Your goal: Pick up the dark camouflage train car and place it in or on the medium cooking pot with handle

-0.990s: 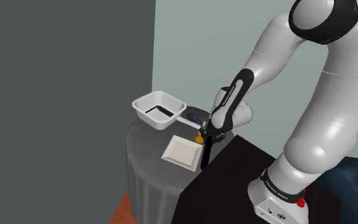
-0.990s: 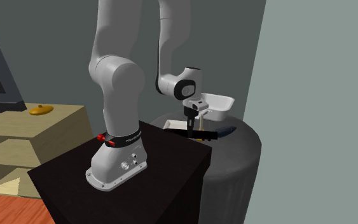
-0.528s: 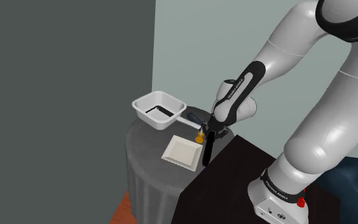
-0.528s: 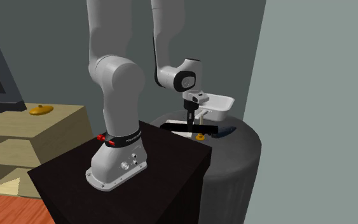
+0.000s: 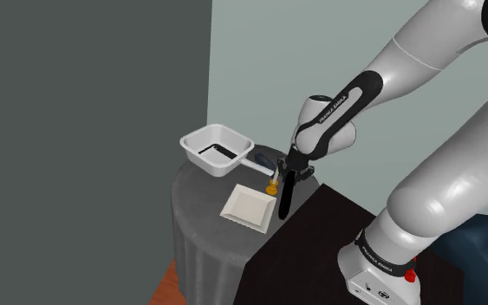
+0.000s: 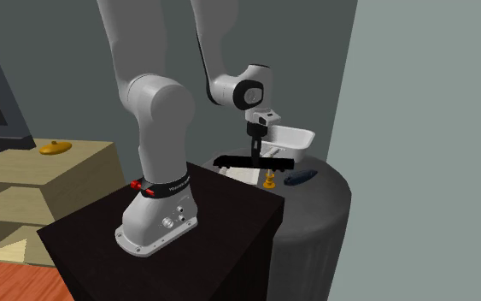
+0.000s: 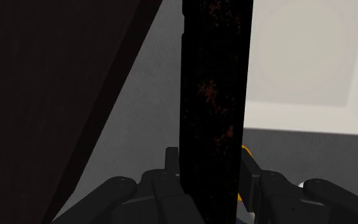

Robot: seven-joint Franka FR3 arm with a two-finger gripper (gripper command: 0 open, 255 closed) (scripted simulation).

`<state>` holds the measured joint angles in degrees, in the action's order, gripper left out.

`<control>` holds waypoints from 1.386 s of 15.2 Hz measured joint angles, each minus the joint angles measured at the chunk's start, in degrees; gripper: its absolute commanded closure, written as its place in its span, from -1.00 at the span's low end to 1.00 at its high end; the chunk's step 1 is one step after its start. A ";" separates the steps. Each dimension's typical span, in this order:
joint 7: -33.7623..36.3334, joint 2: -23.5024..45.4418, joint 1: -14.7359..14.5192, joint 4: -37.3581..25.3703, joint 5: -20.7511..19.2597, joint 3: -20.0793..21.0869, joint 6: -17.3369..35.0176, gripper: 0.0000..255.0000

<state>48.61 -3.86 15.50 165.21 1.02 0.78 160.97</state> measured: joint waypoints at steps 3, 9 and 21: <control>-0.09 -3.52 0.07 0.04 -0.04 -0.08 -3.47 1.00; -0.24 -10.17 0.22 -0.23 -0.17 -0.23 -10.41 1.00; 2.43 -9.02 -0.99 -10.15 0.29 1.56 -19.17 1.00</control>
<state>51.04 -12.88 14.51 155.06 1.30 2.35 141.81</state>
